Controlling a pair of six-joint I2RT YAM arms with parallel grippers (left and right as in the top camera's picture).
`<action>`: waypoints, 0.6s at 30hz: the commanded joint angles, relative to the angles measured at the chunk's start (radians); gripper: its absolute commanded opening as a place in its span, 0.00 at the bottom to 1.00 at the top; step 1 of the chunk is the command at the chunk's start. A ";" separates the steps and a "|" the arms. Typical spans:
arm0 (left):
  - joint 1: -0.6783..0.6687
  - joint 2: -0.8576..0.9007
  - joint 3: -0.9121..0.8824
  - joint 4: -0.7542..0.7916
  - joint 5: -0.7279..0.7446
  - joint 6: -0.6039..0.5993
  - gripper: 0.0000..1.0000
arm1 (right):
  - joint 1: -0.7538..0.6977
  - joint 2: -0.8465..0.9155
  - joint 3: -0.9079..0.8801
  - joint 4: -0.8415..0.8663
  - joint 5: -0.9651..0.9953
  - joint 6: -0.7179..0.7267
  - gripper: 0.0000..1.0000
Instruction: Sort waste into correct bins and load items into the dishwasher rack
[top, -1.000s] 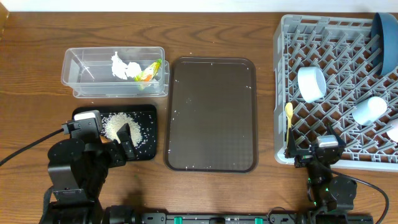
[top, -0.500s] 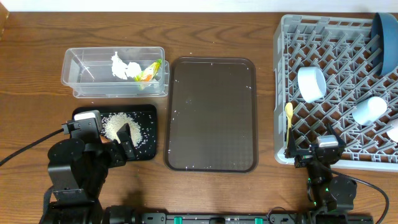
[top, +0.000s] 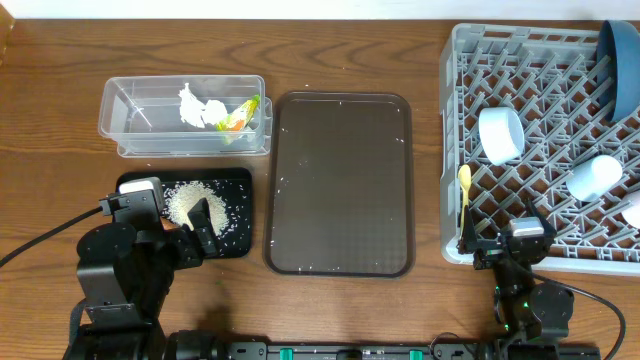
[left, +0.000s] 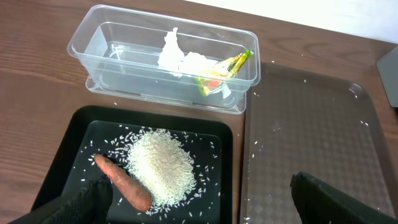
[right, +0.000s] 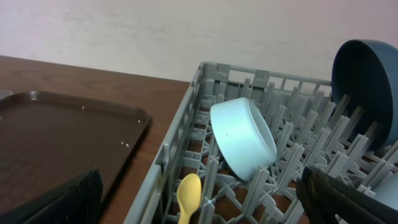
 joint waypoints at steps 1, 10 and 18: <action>0.002 -0.003 -0.001 0.001 -0.008 0.009 0.94 | -0.009 -0.009 -0.002 -0.004 0.006 -0.014 0.99; 0.003 -0.009 -0.002 -0.016 -0.019 0.010 0.94 | -0.009 -0.009 -0.002 -0.004 0.006 -0.014 0.99; 0.002 -0.100 -0.100 0.008 -0.061 0.009 0.94 | -0.009 -0.009 -0.002 -0.004 0.006 -0.014 0.99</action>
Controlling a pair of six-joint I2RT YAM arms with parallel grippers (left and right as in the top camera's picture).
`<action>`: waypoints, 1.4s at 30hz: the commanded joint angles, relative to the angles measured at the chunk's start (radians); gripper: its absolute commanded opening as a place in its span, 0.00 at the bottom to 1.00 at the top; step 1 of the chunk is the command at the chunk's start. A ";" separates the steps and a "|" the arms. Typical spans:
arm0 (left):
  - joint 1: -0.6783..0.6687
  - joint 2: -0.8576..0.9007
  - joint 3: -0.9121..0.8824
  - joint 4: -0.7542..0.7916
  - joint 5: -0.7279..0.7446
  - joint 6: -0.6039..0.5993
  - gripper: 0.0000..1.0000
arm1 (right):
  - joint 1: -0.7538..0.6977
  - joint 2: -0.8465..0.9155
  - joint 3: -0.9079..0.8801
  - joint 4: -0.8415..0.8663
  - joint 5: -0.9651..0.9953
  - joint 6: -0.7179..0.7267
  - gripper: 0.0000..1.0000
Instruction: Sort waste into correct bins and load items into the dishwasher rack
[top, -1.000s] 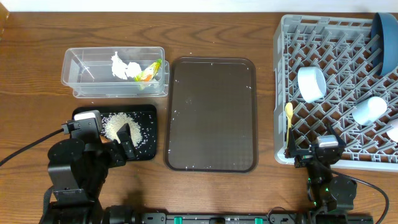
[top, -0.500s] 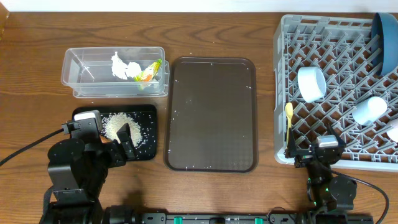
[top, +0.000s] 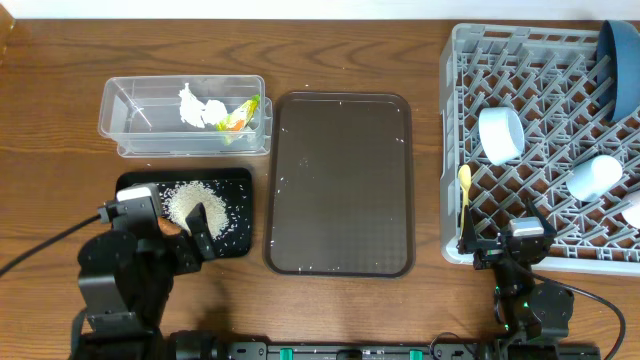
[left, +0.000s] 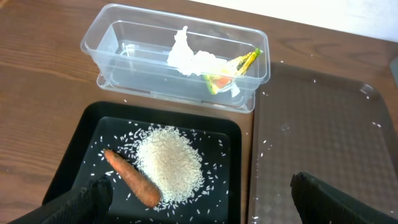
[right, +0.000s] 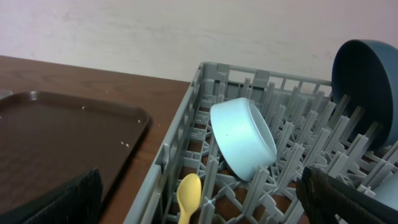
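Observation:
On the black tray (left: 74, 149) lie a heap of rice (left: 169, 163) and a carrot (left: 132, 186). My left gripper (left: 199, 211) hangs open over the tray's near edge with nothing between its fingers; in the overhead view the left gripper (top: 178, 240) covers the tray's near part. A clear bin (left: 124, 43) behind holds white tissue (left: 186, 57) and a wrapper (left: 233, 68). My right gripper (right: 199, 214) stands open and holds nothing at the near left corner of the grey dishwasher rack (top: 545, 140). A yellow spoon (right: 188, 196) and a pale blue bowl (right: 244, 137) sit in the rack.
A brown serving tray (top: 340, 180), speckled with rice grains, lies between the black tray and the rack. Also in the rack are a dark blue bowl (top: 620, 65) at the far right and a pale cup (top: 595, 175). A cable runs off at the left.
My left gripper has drawn back a little toward the table's near edge, so the black tray and bin show slightly farther off. It stays open. The right arm has not moved.

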 joint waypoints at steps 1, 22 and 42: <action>0.002 -0.060 -0.087 0.028 -0.024 0.009 0.94 | -0.009 -0.009 -0.002 -0.004 0.006 -0.014 0.99; 0.002 -0.498 -0.763 0.787 -0.021 0.002 0.94 | -0.009 -0.009 -0.002 -0.004 0.006 -0.014 0.99; 0.002 -0.509 -0.844 0.817 -0.031 0.042 0.94 | -0.009 -0.009 -0.002 -0.004 0.006 -0.014 0.99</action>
